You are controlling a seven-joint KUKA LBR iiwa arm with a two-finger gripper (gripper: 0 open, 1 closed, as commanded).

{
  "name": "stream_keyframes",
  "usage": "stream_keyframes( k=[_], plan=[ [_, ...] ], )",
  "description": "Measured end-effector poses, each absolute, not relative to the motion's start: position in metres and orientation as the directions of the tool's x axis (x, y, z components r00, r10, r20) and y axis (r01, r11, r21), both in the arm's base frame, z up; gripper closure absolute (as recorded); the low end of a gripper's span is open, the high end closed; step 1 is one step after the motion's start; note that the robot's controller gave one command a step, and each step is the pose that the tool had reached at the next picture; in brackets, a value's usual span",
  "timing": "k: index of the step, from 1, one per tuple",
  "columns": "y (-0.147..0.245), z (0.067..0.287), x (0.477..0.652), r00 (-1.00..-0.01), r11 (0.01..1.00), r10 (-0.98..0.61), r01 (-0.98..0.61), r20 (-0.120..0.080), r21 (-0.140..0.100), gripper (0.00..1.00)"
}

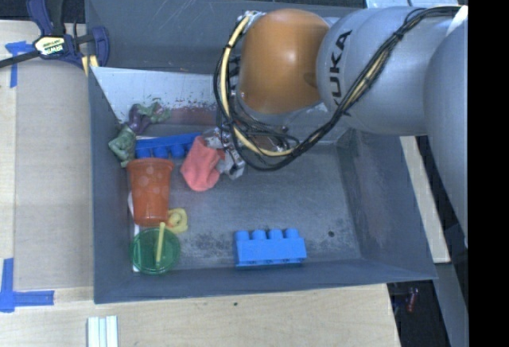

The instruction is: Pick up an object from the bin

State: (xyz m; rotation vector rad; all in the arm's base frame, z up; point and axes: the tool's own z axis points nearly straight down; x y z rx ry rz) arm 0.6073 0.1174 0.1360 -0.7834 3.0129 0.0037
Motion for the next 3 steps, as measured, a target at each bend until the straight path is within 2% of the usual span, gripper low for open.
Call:
stream_keyframes(
  k=[1, 2, 3],
  plan=[
    [0.11, 0.141, 0.601, -0.74, 0.741, -0.672, -0.671, -0.041, -0.02, 1.0],
    [0.117, 0.103, 0.573, -0.692, 0.693, -0.721, -0.721, -0.033, -0.018, 1.0],
    [0.115, 0.157, 0.574, -0.855, 0.855, -0.518, -0.518, -0.031, -0.007, 1.0]
  ],
)
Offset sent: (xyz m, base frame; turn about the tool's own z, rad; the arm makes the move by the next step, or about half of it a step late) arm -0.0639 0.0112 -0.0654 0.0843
